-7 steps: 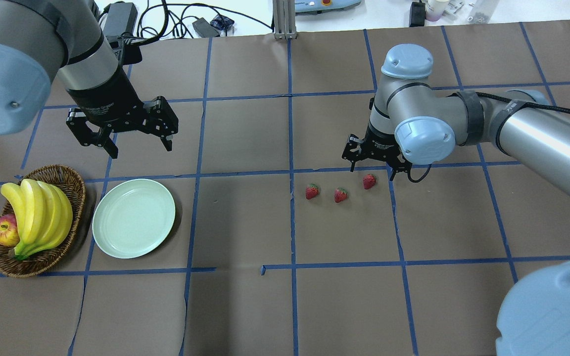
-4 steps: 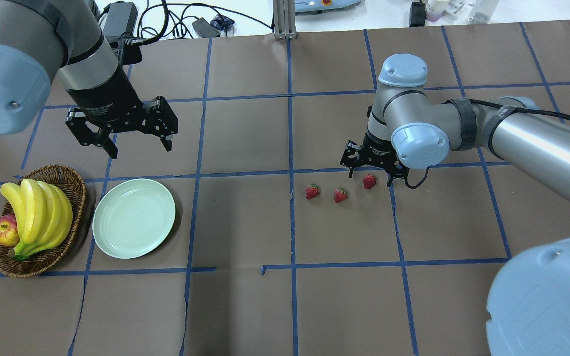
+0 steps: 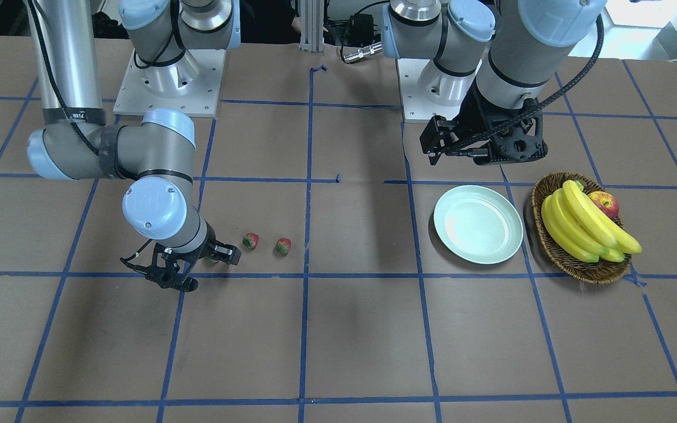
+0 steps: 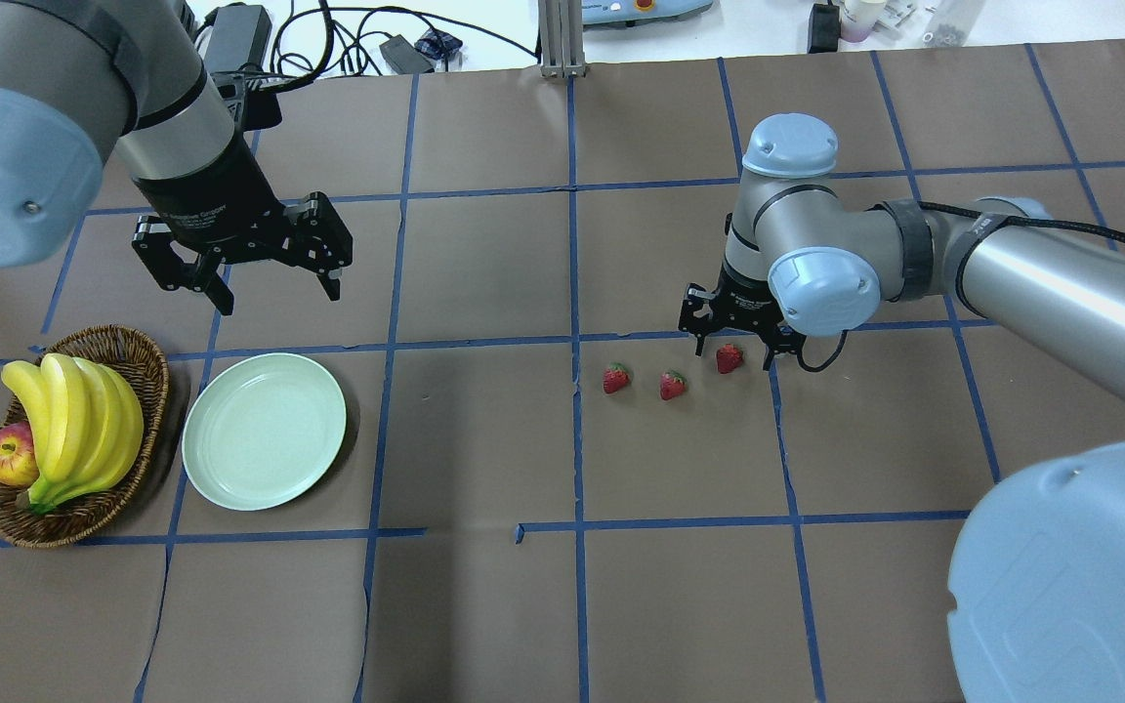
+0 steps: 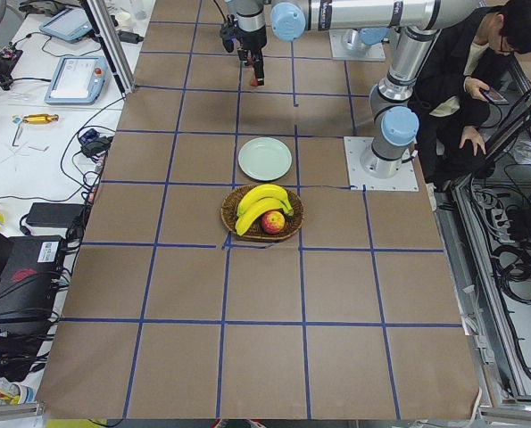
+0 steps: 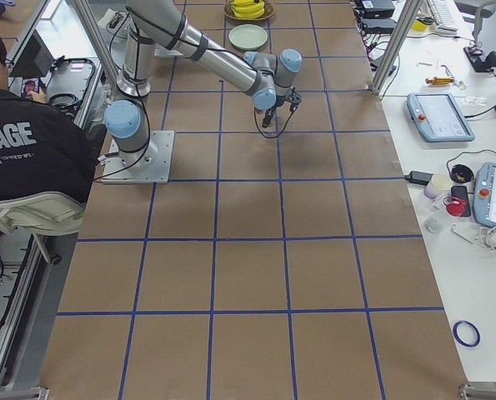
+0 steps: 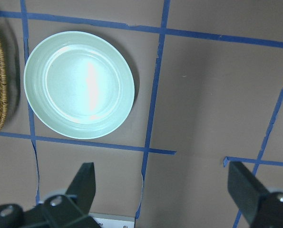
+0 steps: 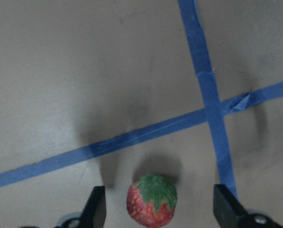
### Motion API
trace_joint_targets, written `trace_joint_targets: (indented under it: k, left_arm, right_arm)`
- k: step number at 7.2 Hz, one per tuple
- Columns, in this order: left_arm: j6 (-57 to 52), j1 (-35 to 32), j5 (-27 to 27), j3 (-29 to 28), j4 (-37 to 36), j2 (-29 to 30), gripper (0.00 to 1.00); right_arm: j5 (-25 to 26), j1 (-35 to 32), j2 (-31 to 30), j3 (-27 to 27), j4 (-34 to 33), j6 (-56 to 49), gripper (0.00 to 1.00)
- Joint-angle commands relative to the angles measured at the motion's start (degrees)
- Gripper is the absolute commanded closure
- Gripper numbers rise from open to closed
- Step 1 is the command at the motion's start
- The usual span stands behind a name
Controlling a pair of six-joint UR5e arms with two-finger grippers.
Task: Collect all strawberries into plate
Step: 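Close the right gripper on the strawberry and lift it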
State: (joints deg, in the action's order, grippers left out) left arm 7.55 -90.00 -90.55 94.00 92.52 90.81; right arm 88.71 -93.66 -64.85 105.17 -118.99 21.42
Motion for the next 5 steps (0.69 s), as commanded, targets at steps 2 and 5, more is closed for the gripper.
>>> trace_joint_targets:
  k: [2, 5]
  left_arm:
    - [0.1, -0.1, 0.1, 0.8, -0.1, 0.0, 0.0]
    - [0.0, -0.1, 0.1, 0.8, -0.1, -0.1, 0.0]
  right_arm:
    - [0.1, 0.0, 0.0, 0.0, 0.3, -0.3, 1.0]
    - [1.1, 0.1, -0.8, -3.3, 0.3, -2.2, 1.0]
